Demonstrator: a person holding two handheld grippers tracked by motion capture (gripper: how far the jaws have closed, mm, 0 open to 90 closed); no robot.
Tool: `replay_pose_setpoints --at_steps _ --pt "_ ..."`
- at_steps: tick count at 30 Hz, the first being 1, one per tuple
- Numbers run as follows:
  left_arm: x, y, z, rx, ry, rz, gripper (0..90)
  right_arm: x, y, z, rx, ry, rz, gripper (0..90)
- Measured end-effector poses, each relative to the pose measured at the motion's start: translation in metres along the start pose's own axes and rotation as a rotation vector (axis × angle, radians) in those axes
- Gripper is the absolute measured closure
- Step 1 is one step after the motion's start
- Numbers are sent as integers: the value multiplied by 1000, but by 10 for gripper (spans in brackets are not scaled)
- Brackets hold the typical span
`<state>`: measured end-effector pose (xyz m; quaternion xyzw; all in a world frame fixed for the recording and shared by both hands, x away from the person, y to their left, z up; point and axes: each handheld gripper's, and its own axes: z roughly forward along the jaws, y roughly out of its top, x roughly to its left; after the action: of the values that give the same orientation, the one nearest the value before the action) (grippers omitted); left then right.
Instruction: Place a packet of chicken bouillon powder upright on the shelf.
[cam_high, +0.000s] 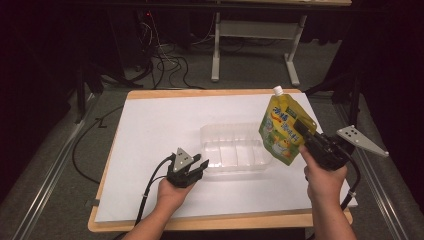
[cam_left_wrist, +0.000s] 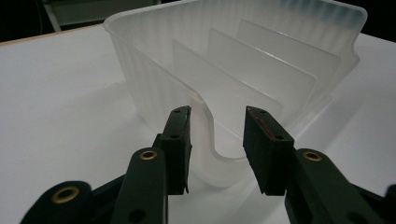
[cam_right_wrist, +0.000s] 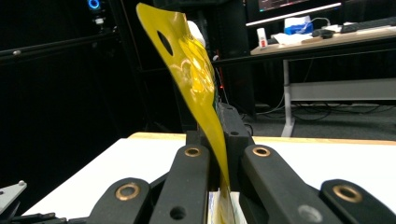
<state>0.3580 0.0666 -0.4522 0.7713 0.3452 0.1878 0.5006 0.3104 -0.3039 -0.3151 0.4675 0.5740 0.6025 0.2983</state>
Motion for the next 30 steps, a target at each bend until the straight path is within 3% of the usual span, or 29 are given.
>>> replay_pose_setpoints --at_steps 14,22,30 --pt "-21 -2 0 9 -60 54 652 14 -5 19 16 26 -15 900" --pt "-25 -3 2 15 -72 50 683 22 -9 27 29 37 -22 900" --pt "-26 -3 1 10 -69 51 772 33 -14 40 41 57 -25 900"
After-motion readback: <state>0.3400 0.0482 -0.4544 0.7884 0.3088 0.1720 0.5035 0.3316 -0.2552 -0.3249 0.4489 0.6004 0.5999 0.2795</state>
